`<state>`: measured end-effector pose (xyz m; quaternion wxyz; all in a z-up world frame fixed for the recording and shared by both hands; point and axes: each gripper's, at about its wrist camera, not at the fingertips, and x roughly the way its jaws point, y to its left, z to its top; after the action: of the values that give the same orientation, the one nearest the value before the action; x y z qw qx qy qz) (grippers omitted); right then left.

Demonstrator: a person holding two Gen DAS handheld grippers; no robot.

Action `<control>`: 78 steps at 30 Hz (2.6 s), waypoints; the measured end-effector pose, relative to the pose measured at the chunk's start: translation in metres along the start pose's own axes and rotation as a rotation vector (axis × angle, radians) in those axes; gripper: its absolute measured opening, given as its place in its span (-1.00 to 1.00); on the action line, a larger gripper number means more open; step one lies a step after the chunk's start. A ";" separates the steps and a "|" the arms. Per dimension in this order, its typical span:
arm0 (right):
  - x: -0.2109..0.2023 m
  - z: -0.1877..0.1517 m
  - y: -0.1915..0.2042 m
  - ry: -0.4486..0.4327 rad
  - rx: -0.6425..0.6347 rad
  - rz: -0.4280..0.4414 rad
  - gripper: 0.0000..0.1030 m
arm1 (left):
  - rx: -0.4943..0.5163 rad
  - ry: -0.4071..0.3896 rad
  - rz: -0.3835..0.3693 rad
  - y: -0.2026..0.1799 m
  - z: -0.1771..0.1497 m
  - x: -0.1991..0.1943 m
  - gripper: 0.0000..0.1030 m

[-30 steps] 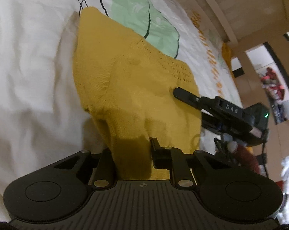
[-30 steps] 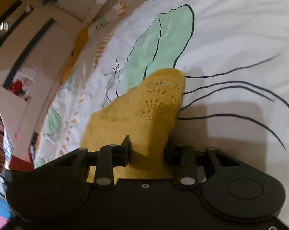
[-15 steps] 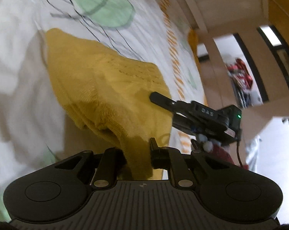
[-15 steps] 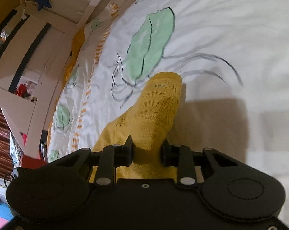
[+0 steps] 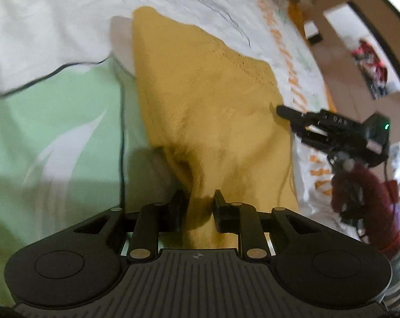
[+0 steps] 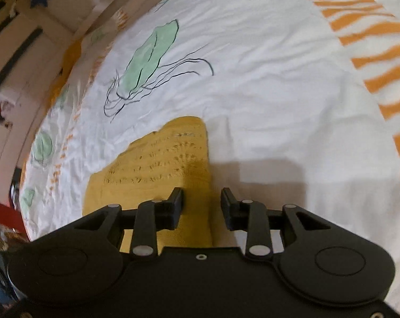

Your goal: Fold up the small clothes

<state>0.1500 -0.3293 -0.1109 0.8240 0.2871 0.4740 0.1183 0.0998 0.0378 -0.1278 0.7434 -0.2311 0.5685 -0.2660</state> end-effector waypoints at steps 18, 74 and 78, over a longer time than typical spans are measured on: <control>-0.034 -0.034 0.021 -0.200 -0.129 -0.060 1.00 | 0.240 -0.446 0.367 -0.063 0.007 -0.042 0.35; 0.028 0.026 0.054 -0.248 -0.314 -0.310 1.00 | 0.222 -0.471 0.632 -0.064 0.064 -0.019 0.93; -0.034 0.013 0.069 -0.396 -0.294 -0.201 1.00 | 0.282 -0.554 0.666 -0.098 0.041 -0.052 0.93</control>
<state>0.1486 -0.2937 -0.0412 0.9411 0.1333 0.3076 0.0449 0.1155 0.0000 -0.0165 0.9368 0.0053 0.3495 -0.0156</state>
